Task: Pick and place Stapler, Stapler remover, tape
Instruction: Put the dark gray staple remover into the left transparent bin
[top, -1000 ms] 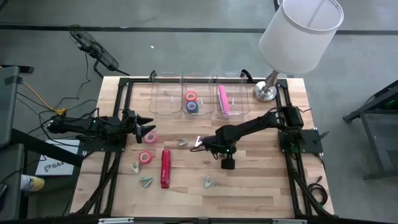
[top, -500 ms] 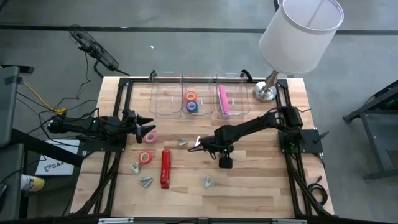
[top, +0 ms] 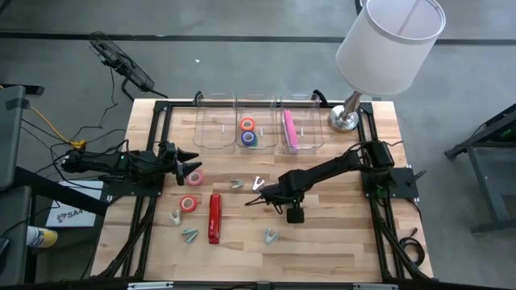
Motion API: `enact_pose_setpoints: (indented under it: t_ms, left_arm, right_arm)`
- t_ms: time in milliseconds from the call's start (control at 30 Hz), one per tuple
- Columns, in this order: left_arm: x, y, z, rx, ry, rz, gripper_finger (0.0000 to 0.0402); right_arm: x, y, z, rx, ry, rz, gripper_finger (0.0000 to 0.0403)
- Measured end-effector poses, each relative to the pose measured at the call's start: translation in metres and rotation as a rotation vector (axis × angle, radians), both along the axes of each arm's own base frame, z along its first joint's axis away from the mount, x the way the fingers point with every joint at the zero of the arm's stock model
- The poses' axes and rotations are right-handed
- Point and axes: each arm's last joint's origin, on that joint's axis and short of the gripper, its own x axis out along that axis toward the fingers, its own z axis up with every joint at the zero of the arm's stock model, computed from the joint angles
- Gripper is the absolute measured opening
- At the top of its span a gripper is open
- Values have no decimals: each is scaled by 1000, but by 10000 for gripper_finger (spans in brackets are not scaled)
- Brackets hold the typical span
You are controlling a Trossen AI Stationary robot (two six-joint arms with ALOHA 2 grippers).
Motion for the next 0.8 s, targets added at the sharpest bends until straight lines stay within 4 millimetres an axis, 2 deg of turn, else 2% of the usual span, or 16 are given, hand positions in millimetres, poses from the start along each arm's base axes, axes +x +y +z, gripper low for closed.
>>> enact_pose_setpoints:
  t_ms: [467,800]
  left_arm:
    - [0,0,0,0,0,0,230]
    - [0,0,0,0,0,0,230]
  right_arm:
    - [-1,1,0,-58,-1,-43,236]
    - [-1,0,0,-70,-2,-41,144]
